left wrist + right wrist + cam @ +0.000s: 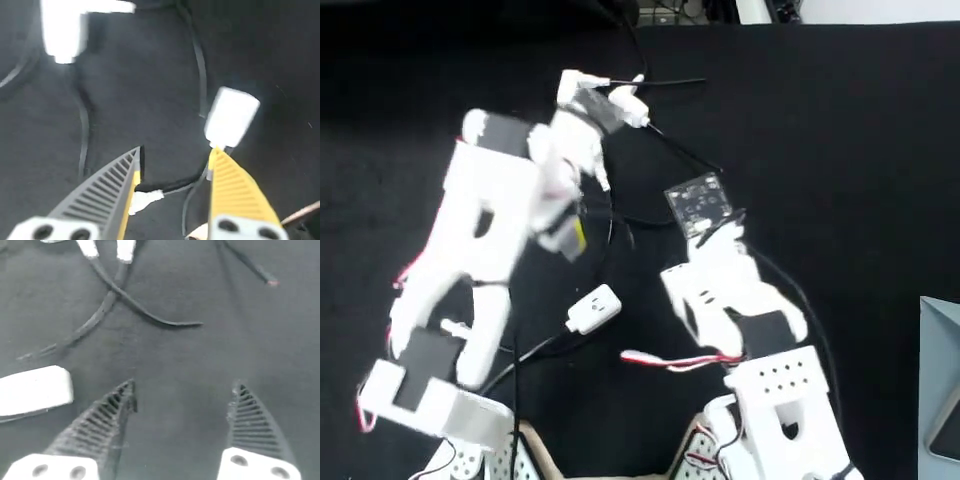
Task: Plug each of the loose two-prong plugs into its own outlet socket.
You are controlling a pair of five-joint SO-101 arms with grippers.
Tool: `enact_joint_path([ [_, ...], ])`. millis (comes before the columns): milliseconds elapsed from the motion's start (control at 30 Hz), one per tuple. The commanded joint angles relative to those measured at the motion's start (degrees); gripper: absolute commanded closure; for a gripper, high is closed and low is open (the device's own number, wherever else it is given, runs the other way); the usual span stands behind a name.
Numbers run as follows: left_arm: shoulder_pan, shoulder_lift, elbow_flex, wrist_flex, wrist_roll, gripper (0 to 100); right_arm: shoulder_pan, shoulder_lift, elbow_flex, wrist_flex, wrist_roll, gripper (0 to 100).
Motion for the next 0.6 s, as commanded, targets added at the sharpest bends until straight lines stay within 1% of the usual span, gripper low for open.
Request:
enact_joint_path([
  [0, 4.8, -6.9, 14.1, -6.9, 0.3, 78, 3.3, -0.7, -3.4, -1.0, 0.8, 71.0],
  [100, 7.8, -8.8, 25.5, -16.7, 4.3, 78, 3.8, -0.7, -3.5, -1.0, 0.8, 71.0],
  [233, 12.1, -9.1, 36.4, -28.1, 7.3, 78, 3.8, -0.7, -3.5, -1.0, 0.8, 71.0],
  [367, 15.7, -8.8, 41.8, -35.4, 11.1, 78, 3.8, -0.7, -3.4, -1.0, 0.8, 71.0],
  [467, 15.8, -8.7, 43.8, -39.7, 13.1, 78, 3.8, -0.7, -3.3, -1.0, 0.8, 71.0],
  [567, 15.7, -8.7, 46.1, -43.0, 12.9, 78, 3.8, -0.7, -3.2, -1.0, 0.8, 71.0],
])
